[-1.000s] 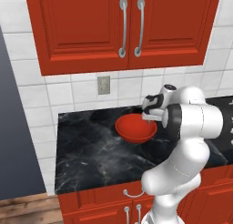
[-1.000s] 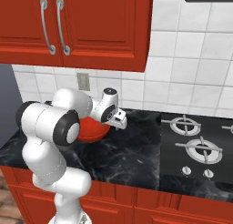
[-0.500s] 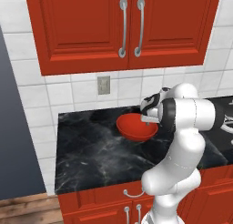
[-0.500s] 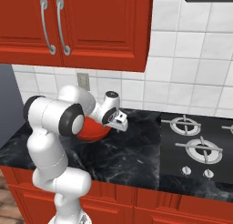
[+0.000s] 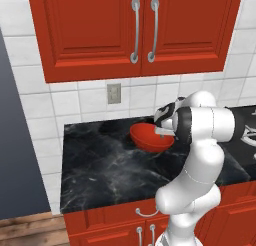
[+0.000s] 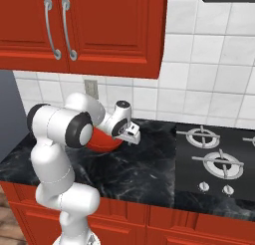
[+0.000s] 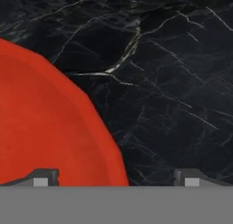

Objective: Pick the cup and bowl from the counter and place them on the counter next to the sink.

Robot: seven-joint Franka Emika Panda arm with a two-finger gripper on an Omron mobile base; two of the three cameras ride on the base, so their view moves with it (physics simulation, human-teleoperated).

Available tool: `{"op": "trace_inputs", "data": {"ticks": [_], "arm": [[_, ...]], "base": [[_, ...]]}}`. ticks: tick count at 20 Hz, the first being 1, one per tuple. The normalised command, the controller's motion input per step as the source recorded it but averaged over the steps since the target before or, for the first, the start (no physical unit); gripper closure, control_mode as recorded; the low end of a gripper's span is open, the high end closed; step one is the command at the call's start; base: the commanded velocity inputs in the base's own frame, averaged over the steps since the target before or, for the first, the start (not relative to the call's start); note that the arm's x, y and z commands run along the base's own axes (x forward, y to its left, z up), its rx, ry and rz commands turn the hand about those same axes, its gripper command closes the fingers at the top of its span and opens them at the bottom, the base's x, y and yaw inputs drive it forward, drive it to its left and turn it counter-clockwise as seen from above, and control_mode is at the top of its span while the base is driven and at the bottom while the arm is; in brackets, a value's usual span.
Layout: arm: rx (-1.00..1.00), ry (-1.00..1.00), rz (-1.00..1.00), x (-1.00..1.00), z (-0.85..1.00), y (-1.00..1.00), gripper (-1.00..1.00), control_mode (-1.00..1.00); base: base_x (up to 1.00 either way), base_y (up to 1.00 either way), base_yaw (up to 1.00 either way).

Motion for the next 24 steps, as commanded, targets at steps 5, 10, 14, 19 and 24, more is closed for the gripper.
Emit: {"op": "trace_inputs", "data": {"ticks": [5, 10, 14, 19, 24], "arm": [[0.0, 0.0, 0.0, -0.1, 0.04, 0.0, -1.0, -1.0], [0.13, 0.0, 0.0, -0.12, 0.02, 0.08, -1.0, -1.0], [0.17, 0.0, 0.0, -0.14, 0.0, 0.1, -1.0, -1.0], [0.07, 0.0, 0.0, -0.04, 0.0, 0.1, -1.0, -1.0], [0.0, 0.0, 0.0, 0.0, 0.0, 0.02, 1.0, -1.0]], "base": [[0.0, 0.0, 0.0], [0.0, 0.0, 0.0], [0.0, 0.0, 0.0], [0.0, 0.0, 0.0], [0.0, 0.0, 0.0]]}}
